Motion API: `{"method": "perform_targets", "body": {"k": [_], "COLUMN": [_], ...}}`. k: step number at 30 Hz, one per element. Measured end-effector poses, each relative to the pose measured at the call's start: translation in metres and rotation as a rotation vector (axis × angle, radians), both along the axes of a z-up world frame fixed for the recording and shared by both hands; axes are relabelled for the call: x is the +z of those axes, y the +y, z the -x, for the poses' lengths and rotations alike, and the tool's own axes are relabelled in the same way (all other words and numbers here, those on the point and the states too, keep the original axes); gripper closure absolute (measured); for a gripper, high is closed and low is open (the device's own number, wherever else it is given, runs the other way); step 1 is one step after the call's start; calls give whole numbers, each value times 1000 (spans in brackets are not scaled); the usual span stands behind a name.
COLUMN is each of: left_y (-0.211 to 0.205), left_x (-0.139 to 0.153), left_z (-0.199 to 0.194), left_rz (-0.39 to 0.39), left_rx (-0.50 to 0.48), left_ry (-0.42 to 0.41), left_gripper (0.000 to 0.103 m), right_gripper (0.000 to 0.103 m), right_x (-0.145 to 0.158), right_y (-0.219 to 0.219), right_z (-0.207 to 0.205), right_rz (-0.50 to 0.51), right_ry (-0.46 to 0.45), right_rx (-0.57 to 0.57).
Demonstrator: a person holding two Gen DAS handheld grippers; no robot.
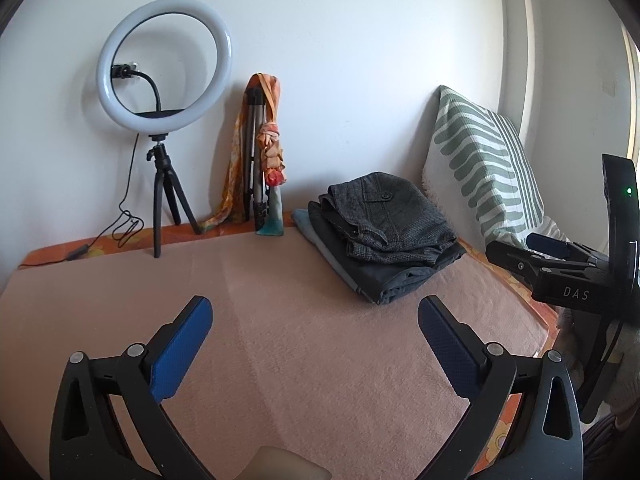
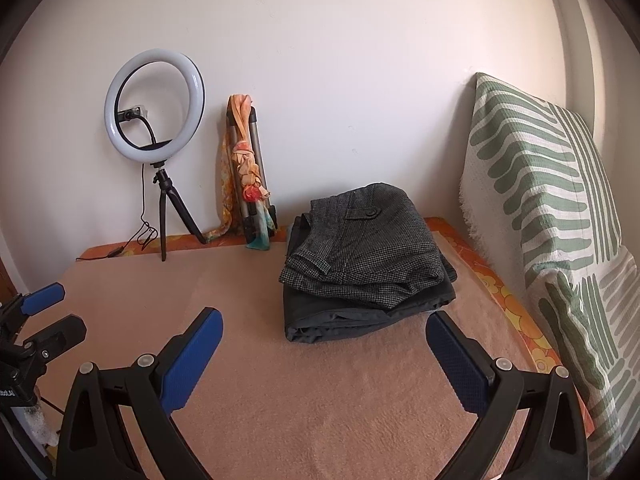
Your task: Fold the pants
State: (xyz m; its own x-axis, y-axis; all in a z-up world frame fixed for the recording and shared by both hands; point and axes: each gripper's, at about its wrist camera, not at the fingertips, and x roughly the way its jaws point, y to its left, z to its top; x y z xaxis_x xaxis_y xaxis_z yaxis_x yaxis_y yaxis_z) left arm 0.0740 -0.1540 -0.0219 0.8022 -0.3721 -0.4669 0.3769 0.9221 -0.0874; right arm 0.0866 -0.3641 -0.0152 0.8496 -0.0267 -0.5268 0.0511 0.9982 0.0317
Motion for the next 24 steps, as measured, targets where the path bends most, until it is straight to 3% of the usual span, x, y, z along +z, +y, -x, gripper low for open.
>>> {"method": "perform_targets", "body": {"k": [24], "left_y": [2], "left_x": [0], "left_z": [1], "left_rz": [-18], "left_rx": [1], "left_ry": [-6], "left_gripper": [1], "right_gripper": [0], "right_x": [-3], "right_y": [3], "right_z": [-1], "right_rz": [10], "right_ry": [2], "right_rx": [6]}}
